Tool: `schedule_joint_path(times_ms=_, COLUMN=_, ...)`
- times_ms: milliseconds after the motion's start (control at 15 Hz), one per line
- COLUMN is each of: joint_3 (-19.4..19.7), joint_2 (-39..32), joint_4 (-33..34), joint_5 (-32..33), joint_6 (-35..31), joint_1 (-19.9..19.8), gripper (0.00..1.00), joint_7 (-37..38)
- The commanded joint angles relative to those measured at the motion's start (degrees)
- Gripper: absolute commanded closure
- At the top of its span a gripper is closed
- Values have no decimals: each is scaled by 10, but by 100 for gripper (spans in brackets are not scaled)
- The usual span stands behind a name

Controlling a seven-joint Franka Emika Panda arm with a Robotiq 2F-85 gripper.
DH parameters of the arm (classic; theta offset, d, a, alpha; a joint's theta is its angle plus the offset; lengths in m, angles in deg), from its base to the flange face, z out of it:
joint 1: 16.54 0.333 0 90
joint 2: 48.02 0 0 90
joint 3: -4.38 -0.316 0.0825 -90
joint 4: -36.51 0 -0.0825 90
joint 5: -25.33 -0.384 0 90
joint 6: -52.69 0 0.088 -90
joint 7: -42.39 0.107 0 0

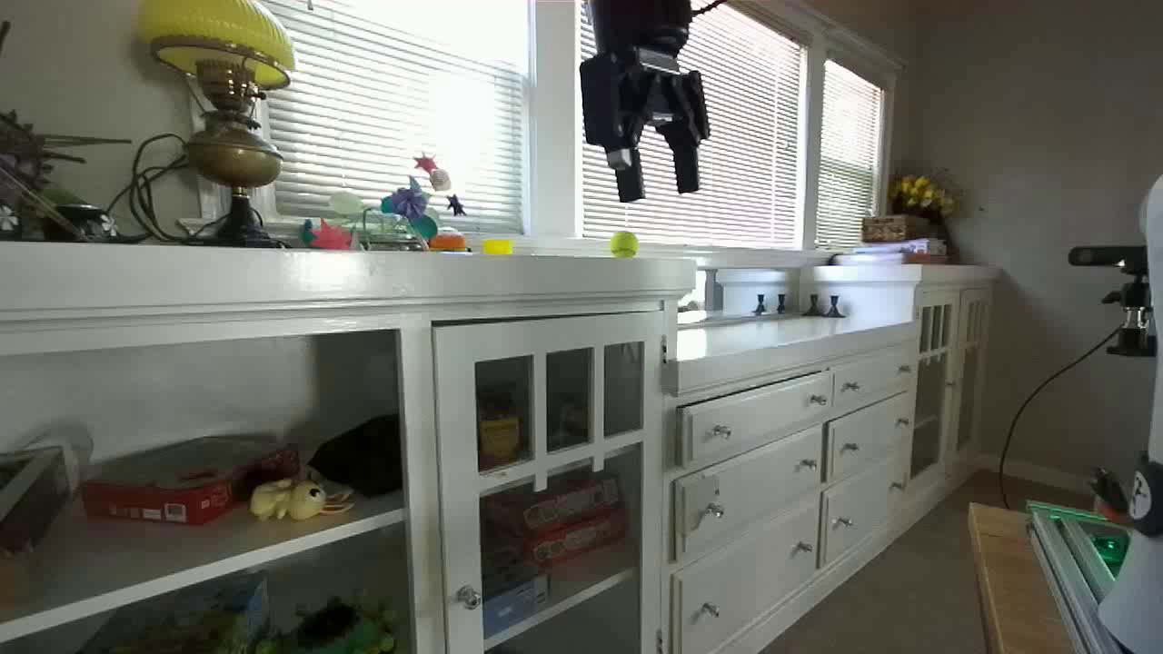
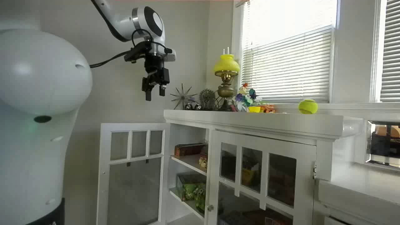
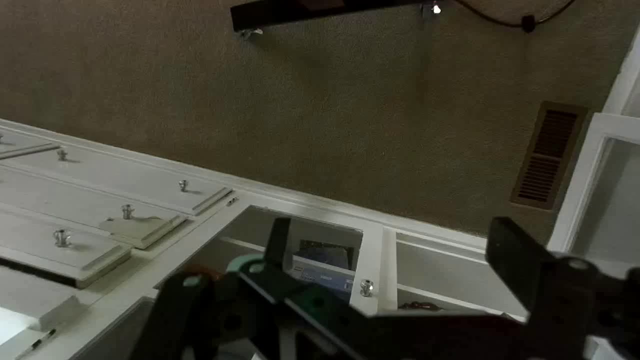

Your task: Open the right door of the cabinet on the left.

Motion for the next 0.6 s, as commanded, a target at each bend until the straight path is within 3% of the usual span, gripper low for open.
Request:
schedule_joint_path(times_ms=0, joint_3=17, joint_2=-3, joint_4=1, joint_5=6, joint_6=2, joint_1=20, gripper=0, joint_7=6)
schedule_joint_path(times_ms=267, joint_3=17, joint_2=-3, joint_4=1, joint_5=6, joint_6=2, joint_1=20, gripper=0, joint_7=6)
schedule_joint_path(times_ms=533, joint_3=34, joint_2=-39, joint_4=-17, joint_5=-5, joint_6=-120, joint_1=12, gripper=0, joint_7=34)
